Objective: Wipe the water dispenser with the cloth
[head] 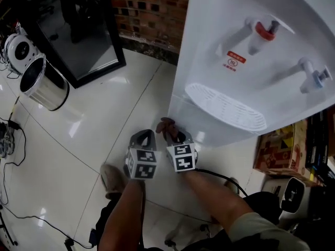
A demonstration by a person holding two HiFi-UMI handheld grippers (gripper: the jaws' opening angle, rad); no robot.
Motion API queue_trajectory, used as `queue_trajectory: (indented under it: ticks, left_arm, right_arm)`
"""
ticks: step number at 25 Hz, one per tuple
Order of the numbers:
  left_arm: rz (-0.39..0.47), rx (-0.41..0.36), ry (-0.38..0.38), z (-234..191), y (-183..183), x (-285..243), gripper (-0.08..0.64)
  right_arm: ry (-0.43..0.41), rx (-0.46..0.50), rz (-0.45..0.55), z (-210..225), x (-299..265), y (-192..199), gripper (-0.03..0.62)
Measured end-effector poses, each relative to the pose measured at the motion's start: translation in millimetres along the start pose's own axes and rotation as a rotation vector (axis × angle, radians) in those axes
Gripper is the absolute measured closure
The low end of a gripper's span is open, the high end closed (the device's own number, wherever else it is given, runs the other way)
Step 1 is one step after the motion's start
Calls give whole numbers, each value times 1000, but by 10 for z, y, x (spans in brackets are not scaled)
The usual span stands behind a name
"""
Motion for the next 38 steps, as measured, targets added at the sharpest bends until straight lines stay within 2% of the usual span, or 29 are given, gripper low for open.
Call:
queue_trajectory:
  ticks: [4,9,15,22,28,34,38]
  left_arm:
    - [-25,12,-10,-51,96,-51,560]
    - [-21,5,-37,-55,3,-47,560]
    - [38,-65,50,522,-331,-21,560]
    - [59,-139,175,1333,-475,-30,560]
    - [72,-142,204,1752,-559,-128,560]
    - [49,-163,229,2143,-401,-119,560]
    - [34,-160,241,2366,-311,-79,560]
  right_arm:
    - [43,-8,-15,134,-99,38,511]
    - [35,14,-39,263,90,143,511]
    - [73,40,-63,604,592,322,511]
    - [134,51,-98,1035,1169,568,511]
    - [124,81,-116,1297,1546,718,511]
    - [79,93,-111,1414,1668,740,512]
    - [88,90,-117,1506,1748,793,512]
Point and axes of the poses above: the fingertips, and each gripper's own axes: x backward along the fingers, z to its right, y out of its underside, the point moved 2 cm from there along x, backward along the fingers, and after that the axes turned 8 degrees about -y, right-handed, at the moved point
